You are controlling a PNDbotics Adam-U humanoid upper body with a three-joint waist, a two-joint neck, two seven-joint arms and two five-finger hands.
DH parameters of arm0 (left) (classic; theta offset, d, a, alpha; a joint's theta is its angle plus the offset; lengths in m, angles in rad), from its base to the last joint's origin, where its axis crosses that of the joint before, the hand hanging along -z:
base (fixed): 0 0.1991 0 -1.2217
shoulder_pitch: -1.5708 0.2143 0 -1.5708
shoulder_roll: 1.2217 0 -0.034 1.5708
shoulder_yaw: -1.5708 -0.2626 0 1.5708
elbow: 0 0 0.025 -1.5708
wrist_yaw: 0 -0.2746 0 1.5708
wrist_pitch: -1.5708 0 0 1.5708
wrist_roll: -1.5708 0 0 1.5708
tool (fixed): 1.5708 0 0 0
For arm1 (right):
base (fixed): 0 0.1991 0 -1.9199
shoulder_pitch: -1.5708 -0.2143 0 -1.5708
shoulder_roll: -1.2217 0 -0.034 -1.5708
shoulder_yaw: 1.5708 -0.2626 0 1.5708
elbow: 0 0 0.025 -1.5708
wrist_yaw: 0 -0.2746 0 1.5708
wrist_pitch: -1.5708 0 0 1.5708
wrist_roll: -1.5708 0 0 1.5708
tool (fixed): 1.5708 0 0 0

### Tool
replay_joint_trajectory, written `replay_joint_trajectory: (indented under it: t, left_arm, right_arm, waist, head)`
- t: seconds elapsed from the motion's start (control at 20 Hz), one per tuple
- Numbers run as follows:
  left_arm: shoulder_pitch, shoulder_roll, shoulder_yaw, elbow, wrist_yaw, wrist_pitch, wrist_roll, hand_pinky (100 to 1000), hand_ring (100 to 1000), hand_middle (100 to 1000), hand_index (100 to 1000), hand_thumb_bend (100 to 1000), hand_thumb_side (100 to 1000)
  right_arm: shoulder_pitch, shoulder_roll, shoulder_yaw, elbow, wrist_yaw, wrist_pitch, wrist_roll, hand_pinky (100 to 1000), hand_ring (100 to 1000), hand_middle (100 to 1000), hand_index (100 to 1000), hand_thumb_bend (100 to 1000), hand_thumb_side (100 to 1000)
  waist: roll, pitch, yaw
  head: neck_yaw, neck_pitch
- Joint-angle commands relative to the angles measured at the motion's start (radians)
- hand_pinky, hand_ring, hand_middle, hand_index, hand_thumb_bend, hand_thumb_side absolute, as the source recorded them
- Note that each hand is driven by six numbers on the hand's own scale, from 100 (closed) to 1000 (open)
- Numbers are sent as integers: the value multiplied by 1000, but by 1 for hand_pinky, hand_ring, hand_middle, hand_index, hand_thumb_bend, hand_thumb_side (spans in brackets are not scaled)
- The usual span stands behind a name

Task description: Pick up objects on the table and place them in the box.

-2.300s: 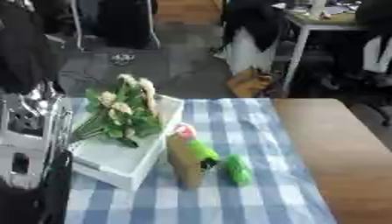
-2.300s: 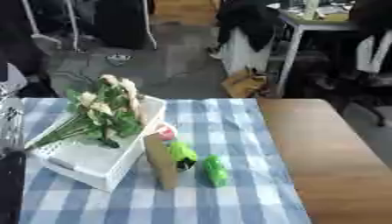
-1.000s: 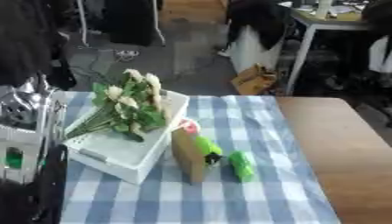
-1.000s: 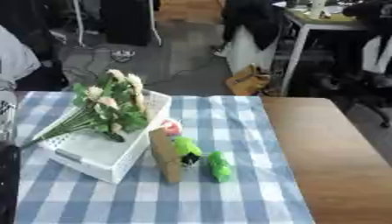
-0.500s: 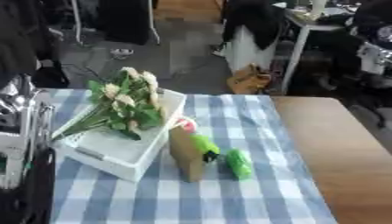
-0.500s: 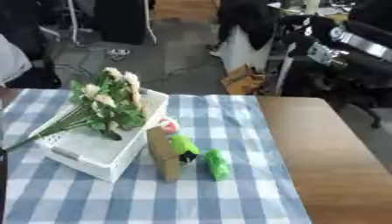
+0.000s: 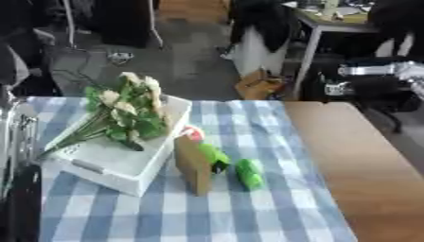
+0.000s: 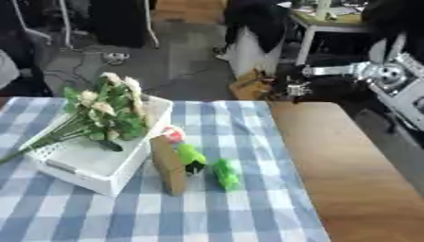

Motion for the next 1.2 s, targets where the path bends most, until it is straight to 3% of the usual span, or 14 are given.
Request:
replay_joint_trajectory:
  t: [0.05, 0.4, 0.55, 0.75, 1.0, 1.2]
  left_arm:
    - [-12, -6, -5, -13, 8, -1, -6, 680, 810, 819, 885, 100, 856]
    - [-10, -17, -7, -13, 15, -3, -10, 681, 810, 819, 885, 100, 857]
    - [-9, -22, -8, -13, 18, -5, -11, 681, 810, 819, 884, 100, 858]
    - [-8, -28, -11, -13, 21, -6, -14, 681, 810, 819, 884, 100, 858]
    - [-6, -29, -13, -13, 24, -5, -18, 680, 810, 819, 883, 100, 859]
    - [-6, -32, -12, -13, 25, -7, -17, 681, 810, 819, 883, 100, 857]
  right_arm:
    - [-48, 47, -22, 122, 63, -42, 27, 765, 816, 827, 839, 100, 914]
    - [-99, 168, -71, 267, 181, -94, 28, 773, 847, 836, 856, 100, 950]
    - [-100, 206, -94, 293, 220, -100, 23, 819, 899, 899, 913, 100, 971]
    - [-79, 248, -106, 293, 313, -100, -124, 812, 896, 889, 900, 100, 954]
    - [-83, 283, -111, 337, 361, -115, -111, 815, 899, 885, 898, 100, 952]
    - [-77, 314, -127, 352, 414, -103, -172, 815, 904, 889, 905, 100, 964]
  waist:
    - [-11, -26, 2]
    - [-7, -27, 10]
    - [-6, -28, 12]
    - [-3, -27, 15]
    - [-3, -26, 14]
    - [-3, -29, 17]
  head:
    - [-20, 18]
    - [-49, 31]
    - [-61, 31]
    - [-64, 27]
    - [-68, 37]
    - [-70, 29]
